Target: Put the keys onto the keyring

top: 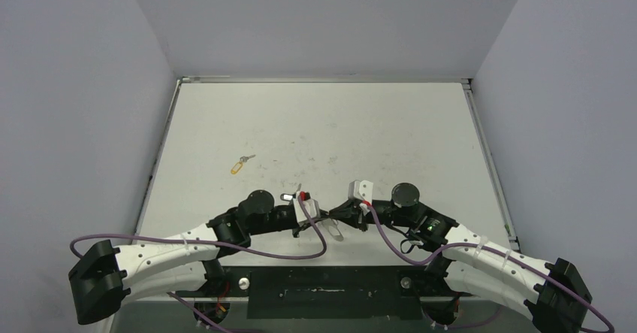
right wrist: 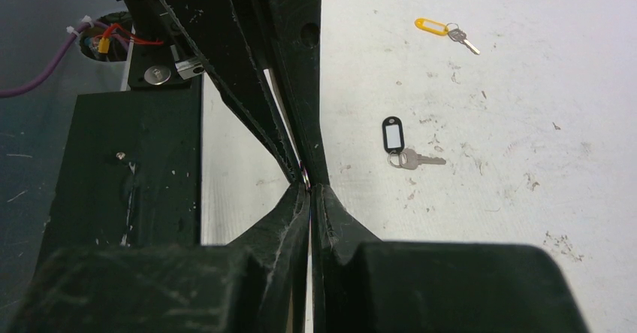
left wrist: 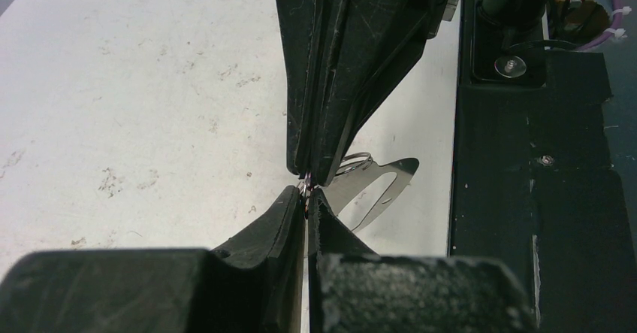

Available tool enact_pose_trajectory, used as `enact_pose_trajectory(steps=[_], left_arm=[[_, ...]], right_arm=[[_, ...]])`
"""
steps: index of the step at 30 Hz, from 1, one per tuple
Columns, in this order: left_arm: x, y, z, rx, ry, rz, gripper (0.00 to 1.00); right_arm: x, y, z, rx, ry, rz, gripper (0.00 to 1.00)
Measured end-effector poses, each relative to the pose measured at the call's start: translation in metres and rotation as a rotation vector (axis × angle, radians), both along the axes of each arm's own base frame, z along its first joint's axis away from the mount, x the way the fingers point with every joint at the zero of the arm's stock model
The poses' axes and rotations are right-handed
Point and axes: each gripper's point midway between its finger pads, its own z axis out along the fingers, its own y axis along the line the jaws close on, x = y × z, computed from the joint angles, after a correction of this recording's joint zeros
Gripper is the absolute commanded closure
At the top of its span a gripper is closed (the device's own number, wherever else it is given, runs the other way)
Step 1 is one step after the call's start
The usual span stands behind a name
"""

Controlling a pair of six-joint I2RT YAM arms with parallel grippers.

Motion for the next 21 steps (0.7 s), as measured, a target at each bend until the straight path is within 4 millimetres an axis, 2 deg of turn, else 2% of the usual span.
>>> enact_pose_trajectory(steps=[4,6,9,18,19,20,21], left_arm=[[-0.0004,0.002,0.0019,-0.013,-0.006,0.005,1.0],[-0.0012,0.0032,0.0036,-0.027,-0.008,0.008,0.95],[-0.0014,0.0051,0.0062,-0.046,-0.016,0.015,1.0],[-0.0017,0.0064,0.0076,-0.063,-0.022,0.019,1.0],[-0.0017,0.0064,0.0077,-0.063,-0.023,0.019,1.0],[-0.0016,0.0064,0.0077,-0.063,-0.023,0.019,1.0],[-0.0015,0.0065,0.0077,-0.063,-0.023,0.02,1.0]], right_arm=[[0.0001,0.0007,0.0022,0.008,-0.006,0.003,1.0],[0.0001,0.0012,0.0034,0.013,-0.009,0.004,1.0],[0.0003,0.0021,0.006,0.022,-0.017,0.006,1.0],[0.0005,0.0027,0.0075,0.027,-0.021,0.007,1.0],[0.0005,0.0027,0.0076,0.027,-0.021,0.006,0.99],[0.0006,0.0027,0.0076,0.027,-0.021,0.006,0.93],[0.0007,0.0026,0.0077,0.028,-0.021,0.005,0.82]])
